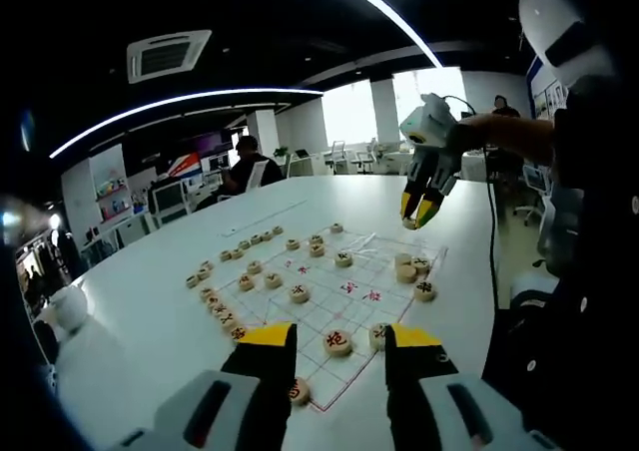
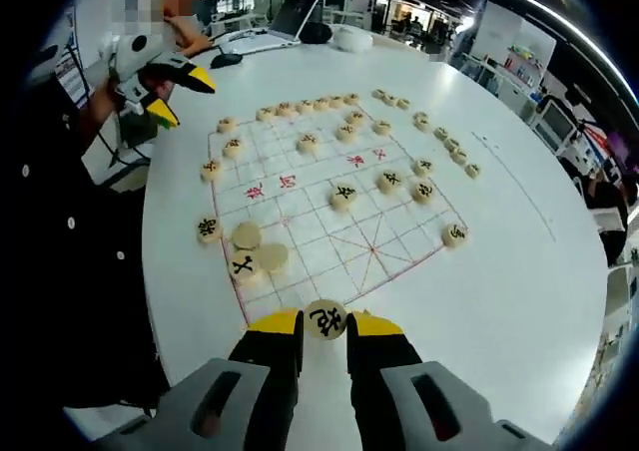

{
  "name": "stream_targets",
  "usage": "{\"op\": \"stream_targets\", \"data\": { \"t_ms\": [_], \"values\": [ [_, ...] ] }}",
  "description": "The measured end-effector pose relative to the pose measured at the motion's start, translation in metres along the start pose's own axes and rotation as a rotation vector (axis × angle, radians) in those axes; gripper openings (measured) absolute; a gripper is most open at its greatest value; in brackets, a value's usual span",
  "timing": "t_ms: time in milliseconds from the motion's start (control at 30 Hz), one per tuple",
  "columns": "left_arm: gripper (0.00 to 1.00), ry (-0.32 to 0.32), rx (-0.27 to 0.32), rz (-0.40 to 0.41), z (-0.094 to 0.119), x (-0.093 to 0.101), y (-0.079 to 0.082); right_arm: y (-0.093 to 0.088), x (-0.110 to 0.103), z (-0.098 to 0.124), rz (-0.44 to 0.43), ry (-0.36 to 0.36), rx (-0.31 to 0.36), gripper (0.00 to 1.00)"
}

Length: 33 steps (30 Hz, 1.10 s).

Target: Pick up the chess pieces one by one and place each piece onto its starting position on the chessboard, setting the pieces on their correct points until all the chess pieces are arranged in the starting layout

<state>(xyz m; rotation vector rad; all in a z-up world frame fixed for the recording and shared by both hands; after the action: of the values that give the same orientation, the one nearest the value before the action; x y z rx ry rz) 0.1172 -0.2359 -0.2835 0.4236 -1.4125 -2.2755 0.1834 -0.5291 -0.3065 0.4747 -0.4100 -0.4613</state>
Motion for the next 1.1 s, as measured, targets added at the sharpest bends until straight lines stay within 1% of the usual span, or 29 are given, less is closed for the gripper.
{"op": "stream_targets", "data": {
  "t_ms": [133,233,400,467,600,733,800,833,1100],
  "values": [
    [0.37,-0.008,-0.003,-0.008,-0.003,0.001,0.002,-0.017,0.009,-0.003,-0.02,-0.013,-0.035,0.19],
    [0.37,-0.01,-0.004,-0.01,-0.003,0.001,0.003,-0.027,0.013,-0.008,-0.018,-0.027,-0.066,0.19],
    [0.37,-0.009,-0.008,-0.01,-0.004,0.002,0.003,-0.037,0.017,-0.014,-0.026,-0.024,-0.09,0.19],
    [0.37,-0.008,-0.009,-0.009,-0.004,0.002,0.003,-0.036,0.019,-0.014,-0.04,-0.016,-0.084,0.19],
    [0.37,-0.007,-0.005,-0.004,-0.004,0.002,0.005,-0.036,0.018,-0.014,-0.035,-0.01,-0.08,0.19],
    [0.37,-0.006,-0.005,-0.002,-0.004,0.001,0.005,-0.039,0.013,-0.014,0.006,0.001,-0.067,0.21],
    [0.37,-0.006,-0.007,-0.002,-0.004,0.001,0.005,-0.035,0.01,-0.01,-0.01,0.009,-0.041,0.27],
    [0.37,-0.007,-0.007,0.0,-0.004,0.002,0.004,-0.033,0.009,-0.008,-0.019,0.014,-0.03,0.28],
    [0.38,-0.014,-0.005,-0.001,-0.005,0.001,0.005,-0.024,0.003,0.012,-0.028,-0.01,0.021,0.29]
  ]
}}
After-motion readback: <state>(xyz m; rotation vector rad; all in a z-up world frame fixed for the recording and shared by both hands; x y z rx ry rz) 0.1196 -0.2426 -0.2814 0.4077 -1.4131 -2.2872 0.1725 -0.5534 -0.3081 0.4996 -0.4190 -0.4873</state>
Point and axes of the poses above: the point that each gripper's makers call its tool centre point, and the gripper's own axes: z roughly backward along the fingers, x roughly to its right, y roughly out of its top, the point moved 4 cm from there along z, roughly backward along the fingers, and after that the axes turned 12 degrees about -y, right-handed, at the moved point
